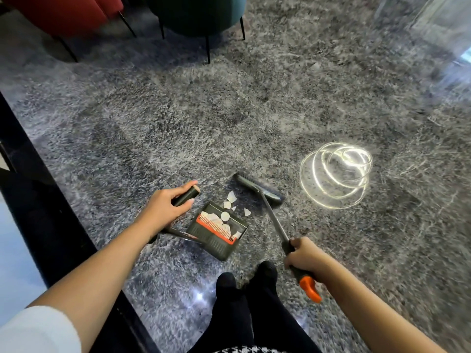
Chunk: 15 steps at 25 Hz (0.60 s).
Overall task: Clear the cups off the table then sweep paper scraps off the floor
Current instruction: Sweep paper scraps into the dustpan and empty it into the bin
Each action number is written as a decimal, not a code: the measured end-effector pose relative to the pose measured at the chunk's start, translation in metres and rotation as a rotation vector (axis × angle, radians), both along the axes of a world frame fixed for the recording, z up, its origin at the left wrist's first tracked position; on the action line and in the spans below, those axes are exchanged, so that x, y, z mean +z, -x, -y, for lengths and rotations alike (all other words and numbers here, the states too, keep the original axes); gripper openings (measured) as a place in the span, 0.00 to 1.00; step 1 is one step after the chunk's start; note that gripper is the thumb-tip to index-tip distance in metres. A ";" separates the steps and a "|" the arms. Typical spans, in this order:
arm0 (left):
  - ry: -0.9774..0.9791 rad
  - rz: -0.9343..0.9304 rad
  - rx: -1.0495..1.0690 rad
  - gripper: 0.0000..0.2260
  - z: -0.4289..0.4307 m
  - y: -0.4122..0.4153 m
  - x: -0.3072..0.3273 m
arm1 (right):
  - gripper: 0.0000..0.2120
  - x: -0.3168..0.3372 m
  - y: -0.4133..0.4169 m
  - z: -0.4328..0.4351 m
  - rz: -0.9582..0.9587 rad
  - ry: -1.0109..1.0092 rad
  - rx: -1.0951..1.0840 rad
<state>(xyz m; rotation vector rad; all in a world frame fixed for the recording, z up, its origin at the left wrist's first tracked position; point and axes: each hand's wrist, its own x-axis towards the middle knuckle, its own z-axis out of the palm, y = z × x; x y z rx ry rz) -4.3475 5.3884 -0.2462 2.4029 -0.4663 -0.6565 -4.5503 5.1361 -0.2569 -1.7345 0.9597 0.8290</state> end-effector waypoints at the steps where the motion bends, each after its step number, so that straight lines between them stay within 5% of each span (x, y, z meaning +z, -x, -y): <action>1: -0.009 0.000 -0.008 0.23 0.001 -0.002 0.000 | 0.08 -0.003 0.005 -0.010 -0.013 -0.027 0.001; 15: 0.059 -0.012 -0.052 0.23 -0.010 -0.005 -0.008 | 0.23 0.067 0.047 0.036 -0.050 -0.381 -0.273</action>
